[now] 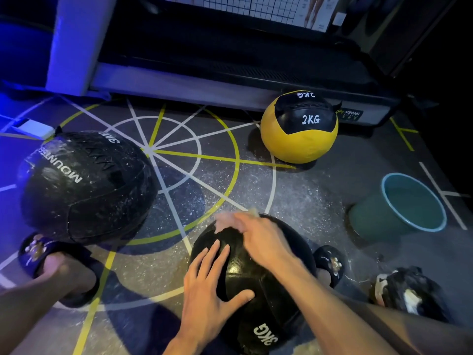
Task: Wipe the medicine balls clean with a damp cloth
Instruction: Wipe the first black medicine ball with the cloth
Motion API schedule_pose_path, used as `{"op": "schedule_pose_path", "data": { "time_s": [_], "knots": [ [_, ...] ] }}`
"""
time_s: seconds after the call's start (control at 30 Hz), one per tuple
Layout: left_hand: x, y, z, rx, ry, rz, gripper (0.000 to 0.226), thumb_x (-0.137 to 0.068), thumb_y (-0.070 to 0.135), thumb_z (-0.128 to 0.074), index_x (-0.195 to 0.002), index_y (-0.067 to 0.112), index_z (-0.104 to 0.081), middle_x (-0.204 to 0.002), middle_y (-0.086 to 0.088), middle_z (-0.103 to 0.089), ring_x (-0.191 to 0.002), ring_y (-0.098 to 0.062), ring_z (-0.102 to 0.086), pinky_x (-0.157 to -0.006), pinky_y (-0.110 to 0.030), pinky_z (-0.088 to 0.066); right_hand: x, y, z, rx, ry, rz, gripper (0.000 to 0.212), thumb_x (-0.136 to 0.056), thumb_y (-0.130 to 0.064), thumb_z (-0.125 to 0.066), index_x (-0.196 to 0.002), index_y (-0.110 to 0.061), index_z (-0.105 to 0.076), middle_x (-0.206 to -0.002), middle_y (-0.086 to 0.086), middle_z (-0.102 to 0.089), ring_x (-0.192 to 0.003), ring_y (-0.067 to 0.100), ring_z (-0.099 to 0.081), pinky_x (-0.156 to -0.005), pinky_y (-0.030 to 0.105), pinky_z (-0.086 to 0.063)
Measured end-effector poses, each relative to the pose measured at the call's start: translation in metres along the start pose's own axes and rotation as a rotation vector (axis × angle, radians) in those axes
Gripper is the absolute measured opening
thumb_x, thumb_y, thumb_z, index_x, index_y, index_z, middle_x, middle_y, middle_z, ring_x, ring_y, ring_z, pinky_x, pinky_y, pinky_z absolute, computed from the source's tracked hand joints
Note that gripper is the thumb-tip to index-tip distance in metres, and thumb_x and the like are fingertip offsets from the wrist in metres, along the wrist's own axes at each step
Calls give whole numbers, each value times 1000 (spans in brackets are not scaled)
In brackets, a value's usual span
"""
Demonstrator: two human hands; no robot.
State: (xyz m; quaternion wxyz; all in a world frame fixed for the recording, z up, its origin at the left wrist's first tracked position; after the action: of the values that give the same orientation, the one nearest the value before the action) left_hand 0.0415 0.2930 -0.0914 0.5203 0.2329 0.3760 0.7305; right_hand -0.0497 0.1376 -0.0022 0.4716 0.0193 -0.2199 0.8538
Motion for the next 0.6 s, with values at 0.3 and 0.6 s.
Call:
{"op": "schedule_pose_path", "data": {
  "time_s": [0.3, 0.6],
  "knots": [
    [-12, -32, 28, 470, 63, 320, 83, -70, 81, -72, -142, 45, -54, -155, 19, -45, -145, -3, -38, -124, -45, -30, 35, 128, 18, -134, 27, -602, 42, -109, -35, -43, -85, -12, -68, -83, 10, -71, -72, 24, -65, -54, 28, -42],
    [10, -48, 34, 978, -314, 1086, 94, -52, 72, -91, -128, 21, -68, -115, -14, -76, -115, -38, -68, -102, -48, -48, 59, 152, -22, -240, 164, -759, 37, -106, -30, -45, -102, -11, -77, -105, 20, -75, -104, 39, -67, -92, 43, -49]
  ]
}}
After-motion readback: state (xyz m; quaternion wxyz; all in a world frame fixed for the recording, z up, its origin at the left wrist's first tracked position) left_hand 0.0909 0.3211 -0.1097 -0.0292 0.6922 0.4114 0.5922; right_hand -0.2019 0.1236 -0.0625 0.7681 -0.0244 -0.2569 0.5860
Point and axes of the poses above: each hand's wrist, its own x-axis away from the middle knuckle, its own z-axis out of the back of the hand, y = z × x, the point moved 1 cm from there along -x, towards the middle knuckle
